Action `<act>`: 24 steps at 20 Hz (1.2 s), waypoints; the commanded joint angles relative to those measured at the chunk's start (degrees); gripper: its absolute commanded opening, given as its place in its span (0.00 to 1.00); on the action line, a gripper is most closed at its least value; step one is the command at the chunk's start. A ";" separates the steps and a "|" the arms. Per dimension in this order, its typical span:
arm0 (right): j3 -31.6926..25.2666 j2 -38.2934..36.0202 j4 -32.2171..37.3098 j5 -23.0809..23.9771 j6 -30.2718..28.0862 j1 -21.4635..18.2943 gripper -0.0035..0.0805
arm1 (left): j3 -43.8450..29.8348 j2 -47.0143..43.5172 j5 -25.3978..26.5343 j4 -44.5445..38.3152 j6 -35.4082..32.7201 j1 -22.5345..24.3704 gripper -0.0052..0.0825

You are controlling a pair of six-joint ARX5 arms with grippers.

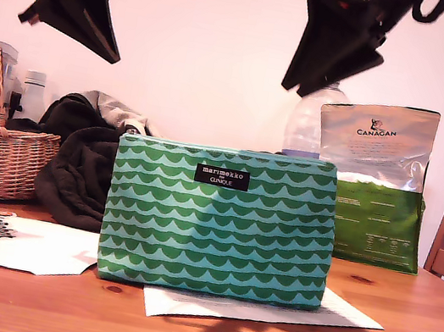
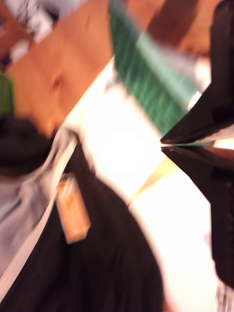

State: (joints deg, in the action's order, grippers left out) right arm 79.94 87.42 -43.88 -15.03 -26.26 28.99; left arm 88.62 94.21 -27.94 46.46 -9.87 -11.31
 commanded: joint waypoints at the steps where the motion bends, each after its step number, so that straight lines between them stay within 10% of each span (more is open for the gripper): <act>1: 0.28 0.15 4.37 0.13 6.05 0.24 0.03 | 0.00 -2.91 3.32 -4.57 -0.63 -1.03 0.04; 7: 0.17 0.15 28.00 11.10 22.23 0.22 0.03 | -1.70 -6.97 11.65 -17.05 0.52 -1.99 0.04; 13: -3.89 -0.66 37.90 17.35 23.28 0.24 0.03 | -18.05 -19.02 14.25 -33.18 1.29 -1.97 0.04; 24: -38.58 -29.35 49.42 11.74 22.75 -6.47 0.03 | -50.38 -40.46 14.03 -48.65 4.46 -2.19 0.04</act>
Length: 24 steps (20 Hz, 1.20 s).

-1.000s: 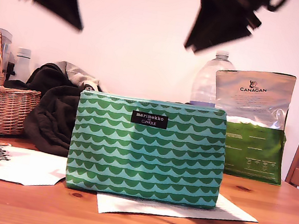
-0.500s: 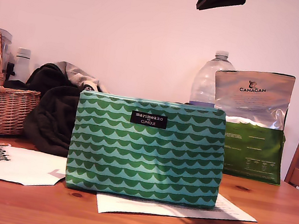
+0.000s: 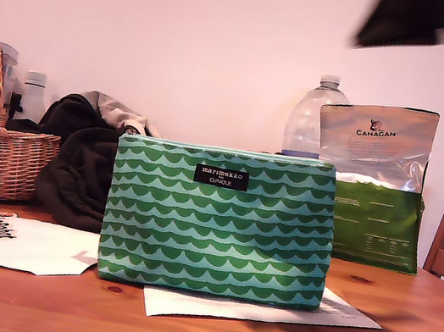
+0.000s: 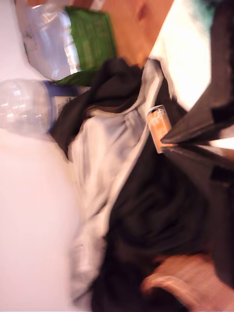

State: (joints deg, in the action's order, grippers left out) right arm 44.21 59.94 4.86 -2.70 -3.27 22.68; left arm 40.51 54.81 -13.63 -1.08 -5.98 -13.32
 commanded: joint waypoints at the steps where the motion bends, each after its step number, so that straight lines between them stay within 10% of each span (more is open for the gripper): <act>1: -6.01 -5.86 1.31 -1.07 -0.26 -0.63 0.03 | -4.87 -3.26 -0.26 -2.16 0.83 -0.57 0.04; 11: -16.76 -39.21 -18.58 -0.72 0.39 -0.90 0.03 | -14.14 -28.26 2.99 6.64 3.04 -5.22 0.04; 21: -16.76 -41.48 -34.86 -0.74 0.39 -0.94 0.03 | -14.14 -31.58 3.41 21.14 2.99 -5.22 0.04; 24: -16.76 -41.46 -39.78 -0.76 0.37 -0.94 0.03 | -14.01 -31.50 7.04 13.86 9.92 -5.05 0.04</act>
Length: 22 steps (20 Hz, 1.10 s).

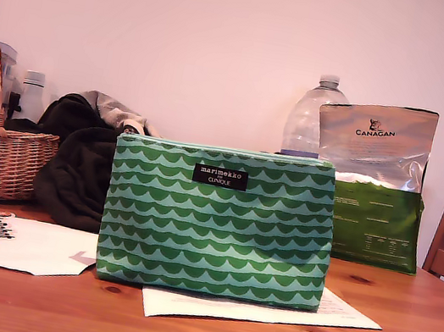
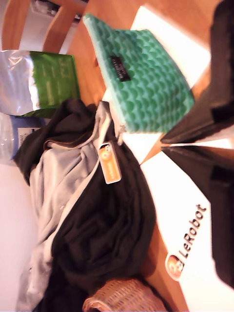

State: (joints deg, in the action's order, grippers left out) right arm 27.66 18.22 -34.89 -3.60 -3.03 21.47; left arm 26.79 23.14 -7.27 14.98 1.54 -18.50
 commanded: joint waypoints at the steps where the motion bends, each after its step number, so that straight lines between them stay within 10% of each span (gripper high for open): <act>1: -0.22 0.26 0.04 0.13 0.13 0.26 0.03 | -0.28 0.15 1.11 -3.61 3.82 0.11 0.04; 6: -0.22 0.26 0.07 0.15 0.11 0.26 0.03 | -0.31 0.09 2.54 -3.23 3.30 0.13 0.04; 10: -0.22 0.26 0.07 0.13 0.11 0.26 0.03 | -2.60 -0.39 14.16 -4.44 2.89 2.16 0.04; 22: -0.22 0.26 0.09 0.15 0.11 0.26 0.03 | -19.43 -15.28 12.20 -9.05 2.99 9.03 0.04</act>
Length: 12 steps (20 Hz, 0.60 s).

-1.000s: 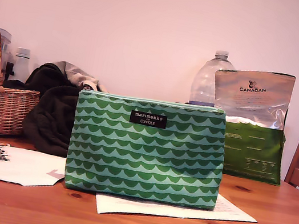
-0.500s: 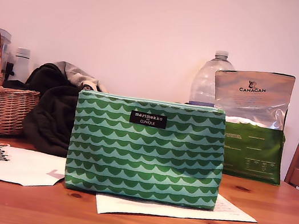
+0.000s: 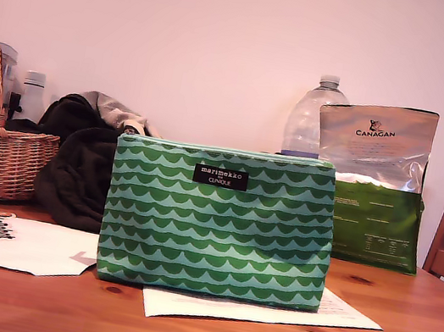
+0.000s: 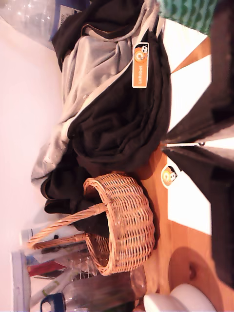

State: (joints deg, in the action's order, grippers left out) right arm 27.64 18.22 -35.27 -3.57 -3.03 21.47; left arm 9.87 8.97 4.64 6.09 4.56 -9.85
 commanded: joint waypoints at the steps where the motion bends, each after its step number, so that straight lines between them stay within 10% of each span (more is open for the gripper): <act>1: -0.20 0.26 0.44 0.11 0.11 0.26 0.03 | -4.24 -3.30 0.28 0.04 0.00 0.48 0.04; 12: -0.20 0.26 0.44 0.13 0.09 0.26 0.03 | -7.39 -9.70 0.96 13.25 0.09 0.48 0.04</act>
State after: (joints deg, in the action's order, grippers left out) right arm 27.64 18.22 -35.24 -3.57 -3.03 21.47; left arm 3.09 -0.16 5.63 18.09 4.58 -9.58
